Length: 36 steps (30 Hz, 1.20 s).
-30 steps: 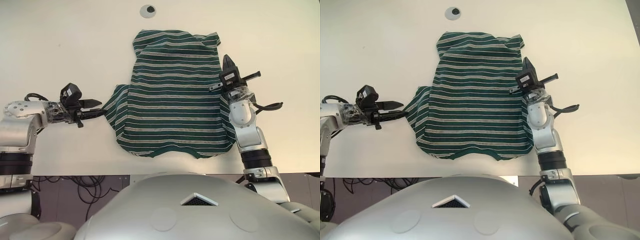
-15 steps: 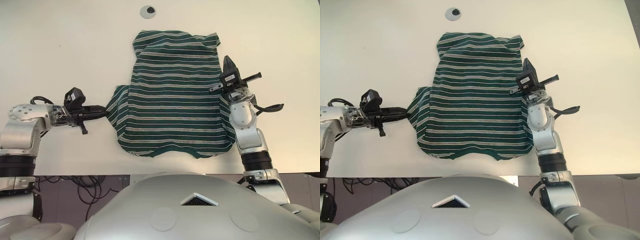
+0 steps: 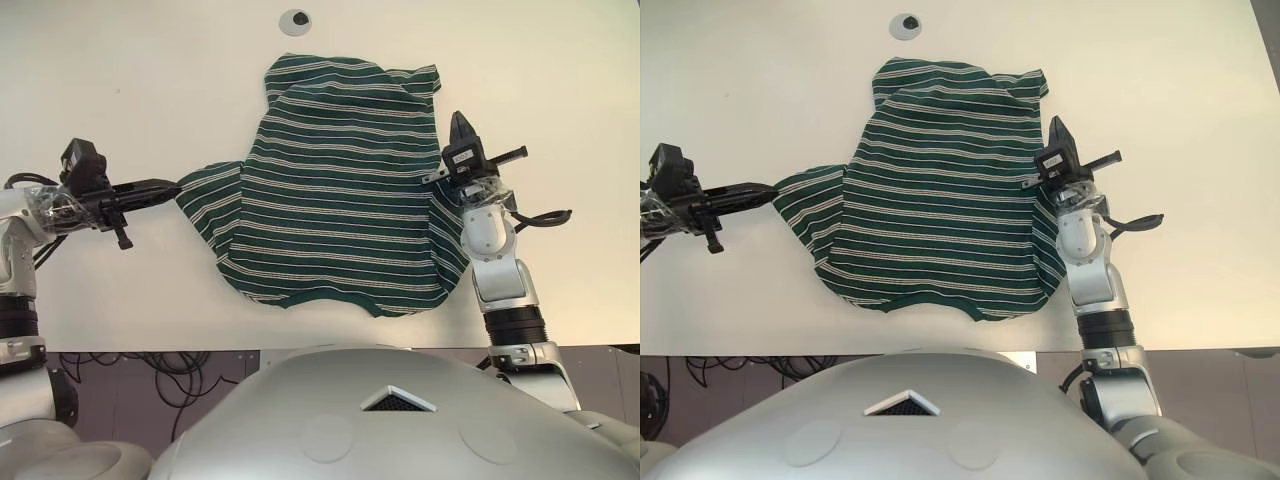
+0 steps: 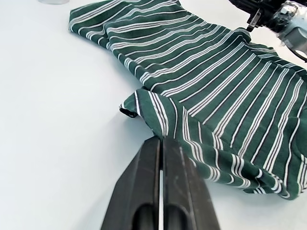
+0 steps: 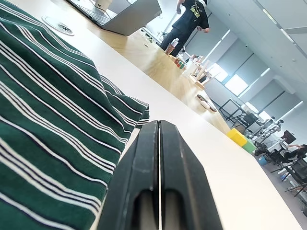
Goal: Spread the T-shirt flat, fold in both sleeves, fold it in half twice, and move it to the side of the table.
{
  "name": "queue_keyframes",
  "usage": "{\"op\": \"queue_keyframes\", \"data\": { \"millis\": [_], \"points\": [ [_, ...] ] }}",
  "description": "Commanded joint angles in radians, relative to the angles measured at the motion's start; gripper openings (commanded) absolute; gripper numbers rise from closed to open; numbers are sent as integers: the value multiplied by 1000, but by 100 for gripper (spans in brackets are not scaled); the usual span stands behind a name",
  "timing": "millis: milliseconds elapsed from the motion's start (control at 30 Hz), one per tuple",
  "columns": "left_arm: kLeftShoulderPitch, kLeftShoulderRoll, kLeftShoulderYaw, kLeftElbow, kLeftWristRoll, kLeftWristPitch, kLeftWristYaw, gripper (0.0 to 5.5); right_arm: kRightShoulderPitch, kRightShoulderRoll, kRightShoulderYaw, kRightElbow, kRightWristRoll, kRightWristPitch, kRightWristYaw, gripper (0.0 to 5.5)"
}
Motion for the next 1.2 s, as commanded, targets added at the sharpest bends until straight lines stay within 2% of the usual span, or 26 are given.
{"op": "queue_keyframes", "data": {
  "millis": [33, 333, 533, 600, 733, 867, 1000, 1200],
  "points": [
    [3, 0, -14, -45, 3, 5, -13, 3, 4, -18, -3, -13, -10, 13, 6, 0],
    [66, -154, -213, -470, 41, 56, 162, 3, -3, -20, -3, -21, -8, 21, 13, 0],
    [89, -185, -356, -525, 144, 60, 249, 3, 28, -15, -29, -61, 31, 52, 42, 0],
    [88, -197, -394, -507, 189, 75, 296, 3, 69, -2, -61, -123, 110, 99, 90, 0],
    [99, -229, -455, -467, 269, 79, 377, 57, 253, 30, -189, -381, 446, 354, 246, 60],
    [145, -245, -462, -490, 269, 70, 426, 123, 472, -35, -294, -595, 641, 557, 352, 137],
    [167, -281, -433, -507, 231, 5, 443, 126, 624, -87, -384, -675, 728, 669, 425, 206],
    [168, -294, -389, -557, 199, -88, 441, 126, 662, -105, -381, -641, 780, 745, 481, 211]
  ]
}}
